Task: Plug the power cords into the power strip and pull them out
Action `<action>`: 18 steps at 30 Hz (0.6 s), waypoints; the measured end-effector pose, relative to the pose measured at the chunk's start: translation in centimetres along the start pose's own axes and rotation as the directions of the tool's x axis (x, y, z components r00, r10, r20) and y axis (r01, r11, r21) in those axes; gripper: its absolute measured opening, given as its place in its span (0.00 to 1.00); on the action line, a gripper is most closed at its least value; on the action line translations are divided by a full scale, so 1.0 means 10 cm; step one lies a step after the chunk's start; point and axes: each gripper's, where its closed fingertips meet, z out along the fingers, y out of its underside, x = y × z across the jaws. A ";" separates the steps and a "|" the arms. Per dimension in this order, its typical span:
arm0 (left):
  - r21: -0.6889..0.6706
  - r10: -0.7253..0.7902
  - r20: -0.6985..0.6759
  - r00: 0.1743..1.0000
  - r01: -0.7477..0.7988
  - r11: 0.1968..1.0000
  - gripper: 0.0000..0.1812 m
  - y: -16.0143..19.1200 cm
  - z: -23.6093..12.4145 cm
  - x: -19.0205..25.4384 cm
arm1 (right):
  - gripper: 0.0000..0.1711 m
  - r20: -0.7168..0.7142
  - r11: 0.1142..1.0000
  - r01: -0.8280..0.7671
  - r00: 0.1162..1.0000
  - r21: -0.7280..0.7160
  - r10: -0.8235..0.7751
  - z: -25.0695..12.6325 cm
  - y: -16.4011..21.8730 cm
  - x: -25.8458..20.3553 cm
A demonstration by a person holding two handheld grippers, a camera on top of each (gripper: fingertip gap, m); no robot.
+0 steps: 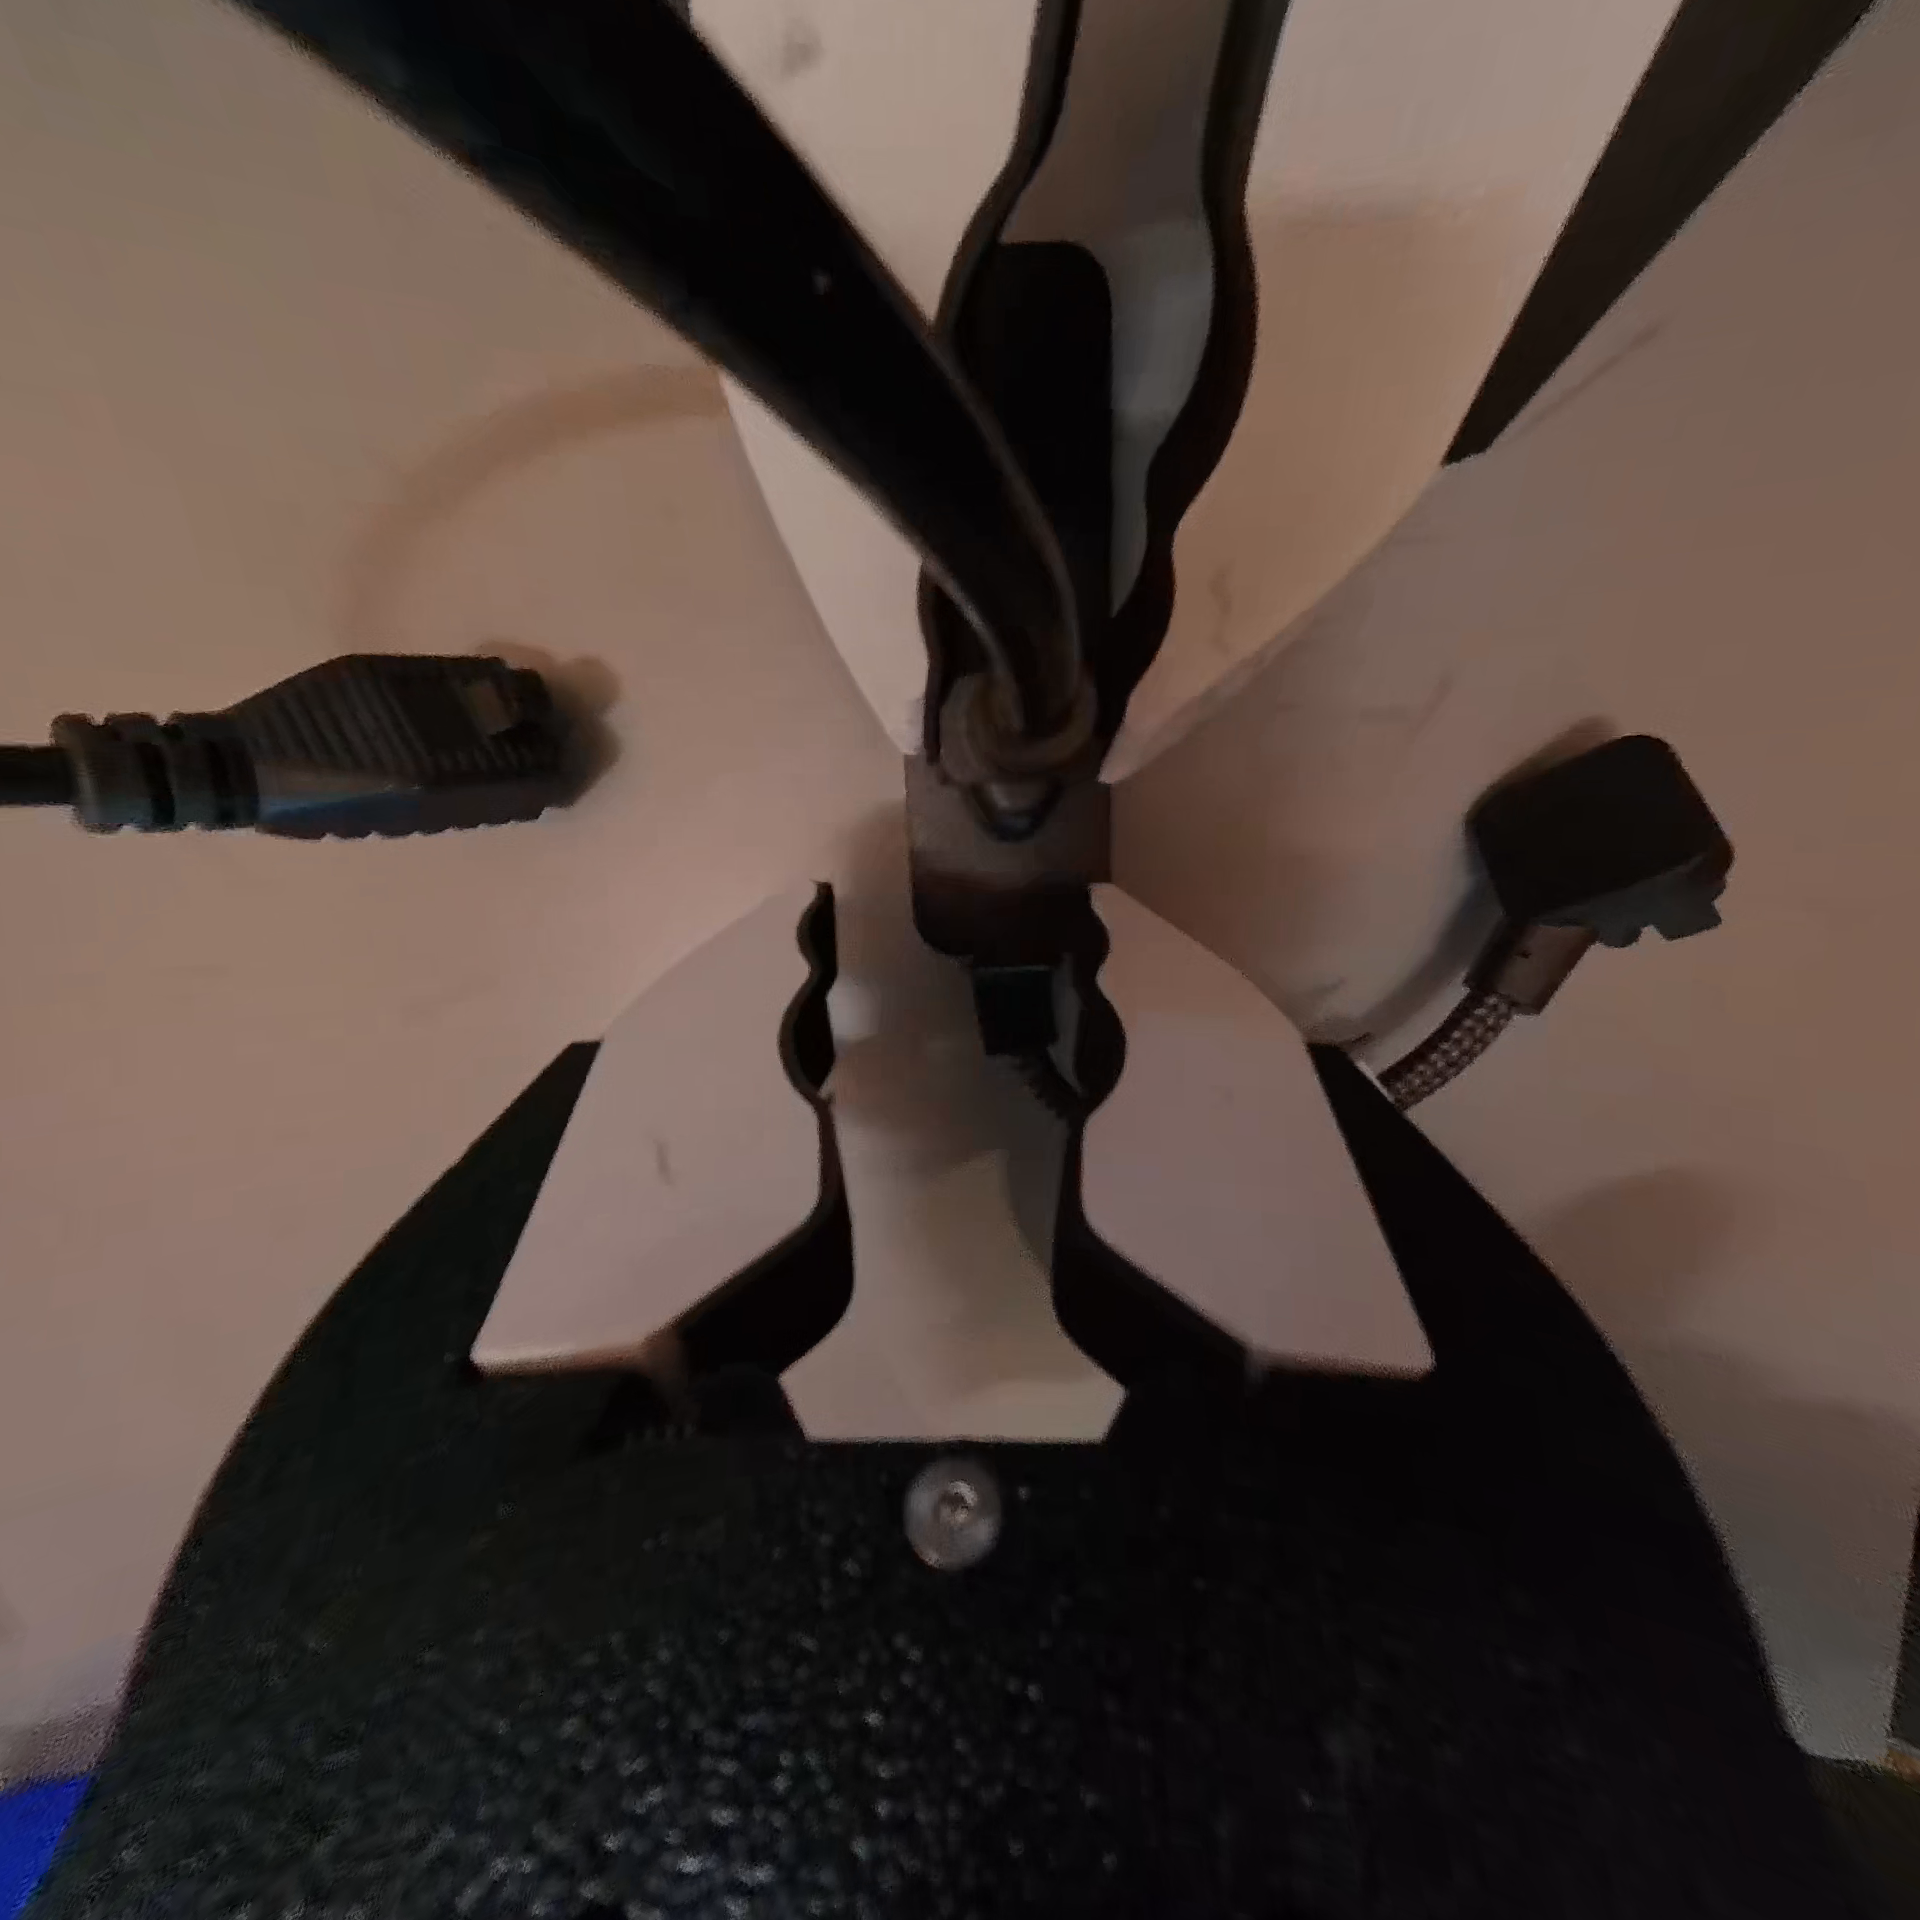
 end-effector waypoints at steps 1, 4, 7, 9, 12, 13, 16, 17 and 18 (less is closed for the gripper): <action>-0.013 0.010 0.008 1.000 -0.010 1.000 0.26 0.02 0.00 0.00 | 0.14 0.000 1.000 0.002 1.000 0.003 -0.002 0.00 0.00 0.00; -0.054 0.028 -0.010 1.000 -0.028 0.998 0.29 0.05 0.10 0.04 | 0.14 0.003 1.000 0.004 1.000 0.008 -0.004 0.02 -0.02 -0.01; -0.064 0.028 -0.059 0.998 -0.032 0.997 0.23 0.05 0.21 0.13 | 0.14 -0.001 1.000 0.015 1.000 0.004 -0.015 0.03 -0.03 -0.02; -0.058 0.025 -0.054 0.998 -0.028 0.998 0.24 0.04 0.26 0.13 | 0.14 -0.007 1.000 0.014 1.000 0.004 -0.014 0.03 -0.03 -0.03; -0.066 0.028 -0.040 0.999 -0.030 0.997 0.24 0.04 0.26 0.11 | 0.14 -0.014 1.000 0.013 1.000 0.013 -0.013 0.03 -0.03 -0.03; -0.077 0.031 -0.031 0.999 -0.034 0.996 0.24 0.04 0.26 0.11 | 0.14 -0.014 1.000 0.015 1.000 0.022 -0.015 0.03 -0.03 -0.03; -0.117 0.042 -0.015 0.999 -0.043 0.992 0.23 0.05 0.26 0.11 | 0.14 -0.014 0.997 -0.013 1.000 0.071 0.014 0.04 -0.07 -0.04; -0.128 0.044 -0.009 0.999 -0.045 0.991 0.23 0.06 0.25 0.10 | 0.14 -0.019 0.997 -0.011 1.000 0.078 0.012 0.04 -0.08 -0.04; -0.137 0.041 -0.002 0.999 -0.041 0.990 0.23 0.06 0.25 0.10 | 0.14 -0.026 0.997 -0.003 1.000 0.080 0.005 0.05 -0.10 -0.05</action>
